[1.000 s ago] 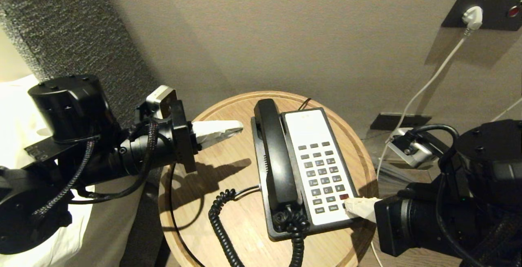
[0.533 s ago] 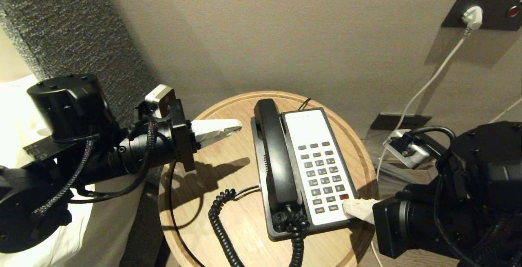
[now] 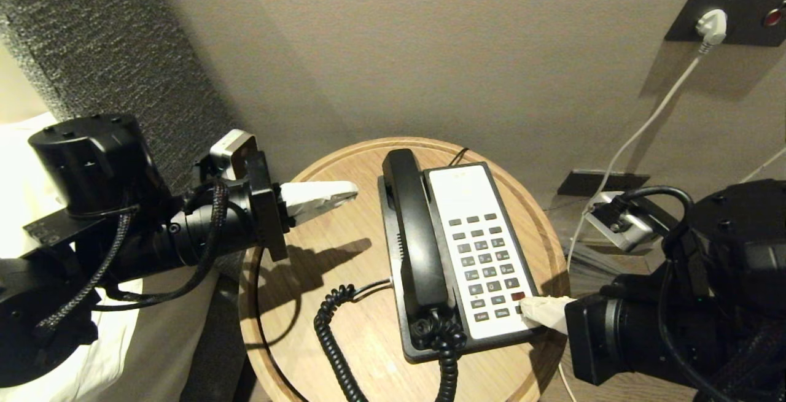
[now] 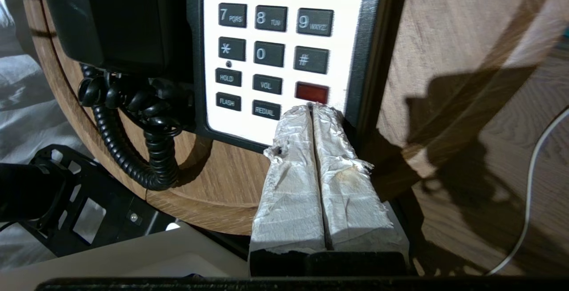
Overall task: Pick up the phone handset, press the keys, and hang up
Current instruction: End the call using the dial pad
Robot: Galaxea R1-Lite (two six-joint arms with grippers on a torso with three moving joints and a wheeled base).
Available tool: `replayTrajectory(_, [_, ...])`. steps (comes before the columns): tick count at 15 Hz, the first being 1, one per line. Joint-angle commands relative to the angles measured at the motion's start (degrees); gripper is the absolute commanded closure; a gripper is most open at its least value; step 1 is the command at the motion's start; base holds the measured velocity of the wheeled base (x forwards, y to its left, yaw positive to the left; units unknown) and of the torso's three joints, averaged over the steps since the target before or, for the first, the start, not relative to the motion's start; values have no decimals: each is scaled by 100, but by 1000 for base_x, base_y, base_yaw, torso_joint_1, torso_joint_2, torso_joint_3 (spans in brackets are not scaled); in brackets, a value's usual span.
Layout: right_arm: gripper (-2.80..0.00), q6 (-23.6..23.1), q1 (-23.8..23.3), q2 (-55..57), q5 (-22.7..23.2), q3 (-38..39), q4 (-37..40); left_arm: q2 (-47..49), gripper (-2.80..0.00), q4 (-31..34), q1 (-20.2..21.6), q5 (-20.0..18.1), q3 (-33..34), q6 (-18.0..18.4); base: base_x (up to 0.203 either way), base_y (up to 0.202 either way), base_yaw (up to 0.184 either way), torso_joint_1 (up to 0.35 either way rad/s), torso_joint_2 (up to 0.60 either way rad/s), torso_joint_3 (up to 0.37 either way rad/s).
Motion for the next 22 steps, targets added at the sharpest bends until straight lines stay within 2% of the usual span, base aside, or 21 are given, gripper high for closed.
replayTrajectory(1, [0,14,4,-150,-3,-1,4,-134,0,-18,32,-22,57,-42,0,0,0,0,0,0])
replayTrajectory(9, [0,23,-13,-214,-3,17,21,-163,0,-26,68,5,171,-16,0,0,0,0,0,0])
replayTrajectory(14, [0,57,-39,-223,-3,78,-23,-321,0,-26,286,22,236,37,0,0,0,0,0,0])
replayTrajectory(22, [0,57,-82,-275,-20,52,-15,-435,0,-23,296,22,321,37,0,0,0,0,0,0])
